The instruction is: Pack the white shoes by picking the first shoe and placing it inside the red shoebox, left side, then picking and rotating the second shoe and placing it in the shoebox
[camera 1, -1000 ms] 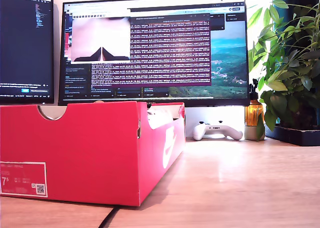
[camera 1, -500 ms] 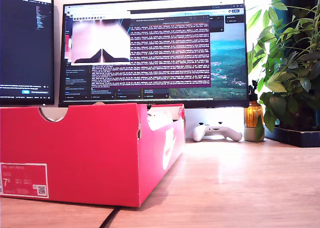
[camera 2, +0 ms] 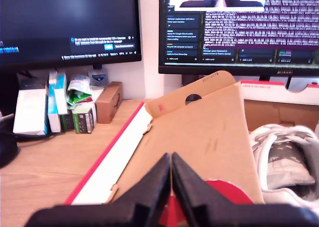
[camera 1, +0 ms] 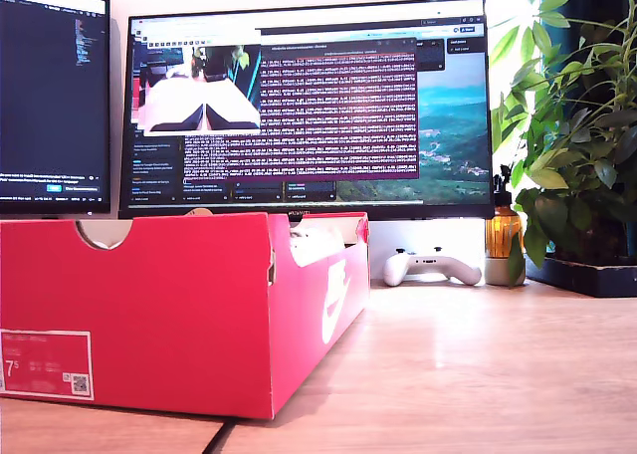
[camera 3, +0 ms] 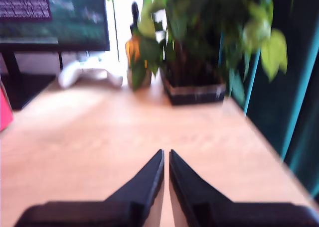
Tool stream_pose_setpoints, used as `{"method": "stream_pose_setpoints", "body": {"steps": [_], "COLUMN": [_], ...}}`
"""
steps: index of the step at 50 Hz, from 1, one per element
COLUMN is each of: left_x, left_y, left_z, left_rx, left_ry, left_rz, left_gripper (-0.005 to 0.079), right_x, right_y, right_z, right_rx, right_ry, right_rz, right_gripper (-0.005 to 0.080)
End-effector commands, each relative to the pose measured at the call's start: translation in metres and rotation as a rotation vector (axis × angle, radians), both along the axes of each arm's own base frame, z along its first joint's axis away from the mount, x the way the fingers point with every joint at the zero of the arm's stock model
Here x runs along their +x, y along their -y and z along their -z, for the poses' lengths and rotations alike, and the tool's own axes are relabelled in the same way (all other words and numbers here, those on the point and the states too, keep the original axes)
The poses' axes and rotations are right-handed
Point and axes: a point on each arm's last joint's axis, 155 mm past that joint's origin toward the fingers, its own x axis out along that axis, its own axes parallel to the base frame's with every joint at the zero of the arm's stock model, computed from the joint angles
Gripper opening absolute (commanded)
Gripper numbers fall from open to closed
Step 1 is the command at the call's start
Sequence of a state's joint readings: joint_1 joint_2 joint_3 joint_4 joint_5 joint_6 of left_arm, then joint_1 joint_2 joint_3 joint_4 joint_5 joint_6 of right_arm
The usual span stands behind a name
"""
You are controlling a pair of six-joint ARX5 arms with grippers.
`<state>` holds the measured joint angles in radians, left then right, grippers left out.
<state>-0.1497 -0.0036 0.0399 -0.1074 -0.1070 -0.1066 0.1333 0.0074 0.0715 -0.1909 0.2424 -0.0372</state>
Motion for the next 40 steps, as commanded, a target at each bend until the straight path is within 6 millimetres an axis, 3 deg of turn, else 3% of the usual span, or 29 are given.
{"method": "stream_pose_setpoints", "body": {"steps": [1,9,14,23,30,40], "left_x": [0.001,0.001,0.001,0.000,-0.005,-0.005], "left_y": [-0.002,-0.006,-0.012,-0.022,-0.027,-0.027], "left_z": [0.004,0.014,0.024,0.035,0.056,0.055], "left_rx": [-0.005,0.039,0.041,0.059,0.050,0.050], "left_ry": [0.001,-0.022,-0.051,-0.092,-0.179,-0.179], "left_rz": [-0.012,-0.031,-0.064,-0.116,-0.142,-0.139], "left_gripper": [-0.0020,-0.0020,-0.0019,-0.0019,-0.0019,-0.0019], "right_x": [0.002,0.003,0.004,0.004,0.004,0.004], "right_y": [-0.004,-0.008,-0.018,-0.017,-0.017,-0.017], "right_z": [0.003,0.026,0.024,0.026,0.026,0.026], "right_rx": [-0.016,-0.042,-0.060,-0.060,-0.058,-0.058], "right_ry": [0.007,-0.044,-0.036,-0.043,-0.043,-0.043], "right_rz": [-0.020,-0.046,-0.099,-0.094,-0.094,-0.094], "right_gripper": [-0.0011,-0.0011,-0.0011,-0.0011,-0.0011,-0.0011]}}
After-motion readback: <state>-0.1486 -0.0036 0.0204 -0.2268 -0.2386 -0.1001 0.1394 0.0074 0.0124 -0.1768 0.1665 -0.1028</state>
